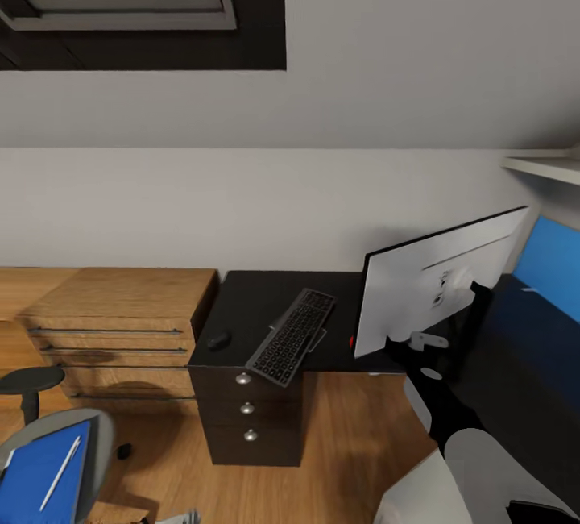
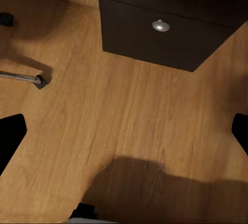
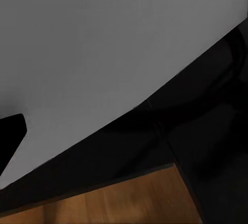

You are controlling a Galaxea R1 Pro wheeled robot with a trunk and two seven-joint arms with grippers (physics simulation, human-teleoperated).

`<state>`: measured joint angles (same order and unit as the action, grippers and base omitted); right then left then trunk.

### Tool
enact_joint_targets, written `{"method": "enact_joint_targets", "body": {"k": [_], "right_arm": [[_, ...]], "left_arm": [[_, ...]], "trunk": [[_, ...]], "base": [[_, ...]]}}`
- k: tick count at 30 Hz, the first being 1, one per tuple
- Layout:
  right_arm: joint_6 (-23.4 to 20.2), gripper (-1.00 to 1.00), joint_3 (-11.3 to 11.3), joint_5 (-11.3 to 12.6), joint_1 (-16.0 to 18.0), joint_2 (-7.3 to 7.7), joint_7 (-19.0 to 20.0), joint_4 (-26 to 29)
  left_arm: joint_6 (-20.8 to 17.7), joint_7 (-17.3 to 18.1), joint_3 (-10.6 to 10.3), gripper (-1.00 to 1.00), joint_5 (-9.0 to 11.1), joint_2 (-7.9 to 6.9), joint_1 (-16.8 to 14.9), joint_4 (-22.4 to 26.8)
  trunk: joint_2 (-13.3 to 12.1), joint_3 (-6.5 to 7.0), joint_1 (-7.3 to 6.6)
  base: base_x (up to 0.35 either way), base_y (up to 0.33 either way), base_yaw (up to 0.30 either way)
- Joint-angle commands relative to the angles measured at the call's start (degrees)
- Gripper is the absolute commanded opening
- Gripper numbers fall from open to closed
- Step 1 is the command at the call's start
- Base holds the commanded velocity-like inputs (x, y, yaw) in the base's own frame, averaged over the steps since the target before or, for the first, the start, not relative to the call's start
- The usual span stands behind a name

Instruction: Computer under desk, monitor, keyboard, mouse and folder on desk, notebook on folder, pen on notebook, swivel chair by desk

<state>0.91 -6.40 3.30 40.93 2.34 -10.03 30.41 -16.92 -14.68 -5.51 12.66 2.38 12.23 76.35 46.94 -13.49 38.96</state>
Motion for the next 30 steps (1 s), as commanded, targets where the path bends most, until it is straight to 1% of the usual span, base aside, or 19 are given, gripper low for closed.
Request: {"method": "enact_joint_targets", "body": {"k": [1,4,7,12,21,30], "right_arm": [[0.1,1.0,0.1,0.4,0.0,-0.02,-0.1,0.0],[0.1,1.0,0.0,0.5,0.0,0.06,0.0,0.0],[0.1,1.0,0.0,0.5,0.0,0.19,0.0,0.0],[0.1,1.0,0.0,0.5,0.0,0.28,0.0,0.1],[0.1,1.0,-0.1,0.6,0.0,0.02,-0.3,0.2],[0.1,1.0,0.0,0.7,0.0,-0.45,-0.3,0.2]], "left_arm": [[-0.1,-0.5,-0.7,1.0,0.6,-0.03,0.0,-0.2],[-0.1,-0.6,-2.3,1.0,0.6,-0.14,0.0,-0.6],[0.0,-0.6,-2.7,1.0,0.6,-0.21,0.0,-0.7],[0.0,-0.6,-2.9,1.0,0.6,-0.26,0.0,-0.8],[-0.1,-0.6,-3.0,1.0,0.7,-0.27,0.0,-0.8],[-0.1,-0.5,-2.9,1.0,0.7,-0.34,0.0,-0.9]], "trunk": [[0.1,-0.1,0.01],[0.1,-0.15,0.01],[0.1,-0.17,0.01],[0.1,-0.18,0.01],[0.1,-0.1,0.01],[0.1,0.47,0.01]], "base": [[0.0,0.0,0.134],[0.0,0.0,0.063],[0.0,0.0,0.019],[0.0,0.0,0.005],[0.0,0.0,-0.012],[0.0,0.0,-0.171]]}}
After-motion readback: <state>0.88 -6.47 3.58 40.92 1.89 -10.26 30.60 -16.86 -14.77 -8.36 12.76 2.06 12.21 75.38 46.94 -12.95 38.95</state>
